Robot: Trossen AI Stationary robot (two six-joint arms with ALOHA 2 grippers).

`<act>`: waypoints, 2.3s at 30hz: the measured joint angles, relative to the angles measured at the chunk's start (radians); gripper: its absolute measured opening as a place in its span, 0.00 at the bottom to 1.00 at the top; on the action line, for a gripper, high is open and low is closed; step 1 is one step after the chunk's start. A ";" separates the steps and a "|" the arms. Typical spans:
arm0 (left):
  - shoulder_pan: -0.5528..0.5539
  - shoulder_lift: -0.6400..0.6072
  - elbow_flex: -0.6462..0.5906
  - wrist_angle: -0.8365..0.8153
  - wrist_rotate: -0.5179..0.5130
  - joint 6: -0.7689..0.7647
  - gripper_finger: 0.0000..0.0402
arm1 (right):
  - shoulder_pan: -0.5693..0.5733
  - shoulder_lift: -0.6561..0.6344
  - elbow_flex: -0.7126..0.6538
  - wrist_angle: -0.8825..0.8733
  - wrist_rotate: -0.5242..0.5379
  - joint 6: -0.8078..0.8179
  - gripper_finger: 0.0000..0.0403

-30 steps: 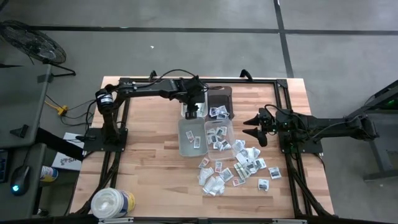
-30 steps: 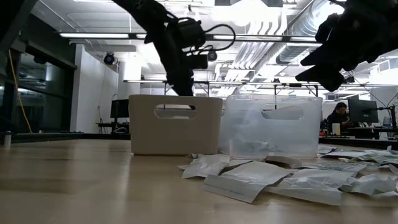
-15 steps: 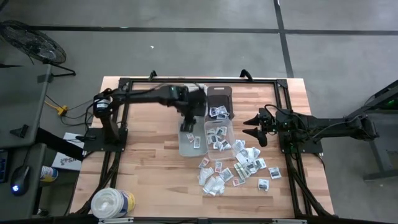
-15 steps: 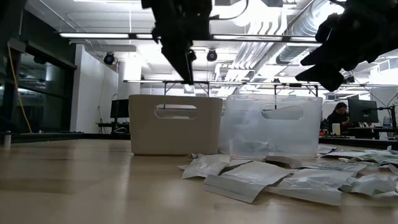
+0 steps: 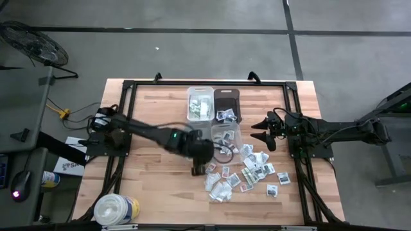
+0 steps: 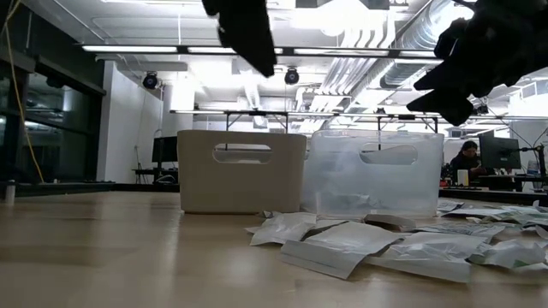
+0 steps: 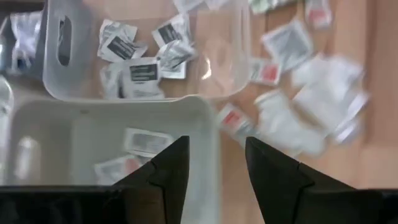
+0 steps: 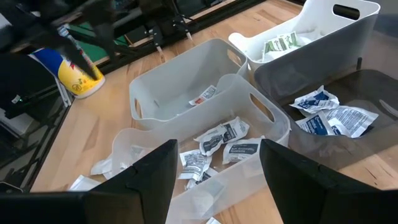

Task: Pick & Place First Aid Supplies
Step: Put the orange ointment pack into the gray bin

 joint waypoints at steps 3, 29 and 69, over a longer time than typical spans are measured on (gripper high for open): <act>-0.068 0.007 0.000 0.029 -0.088 -0.203 0.39 | 0.000 0.000 0.000 0.000 0.000 0.000 0.55; -0.211 0.328 0.000 0.330 -0.205 -0.675 0.39 | 0.000 0.016 0.000 0.022 0.004 0.000 0.55; -0.256 0.462 0.050 0.245 -0.529 -0.883 0.39 | 0.000 0.060 0.000 0.023 0.004 0.000 0.55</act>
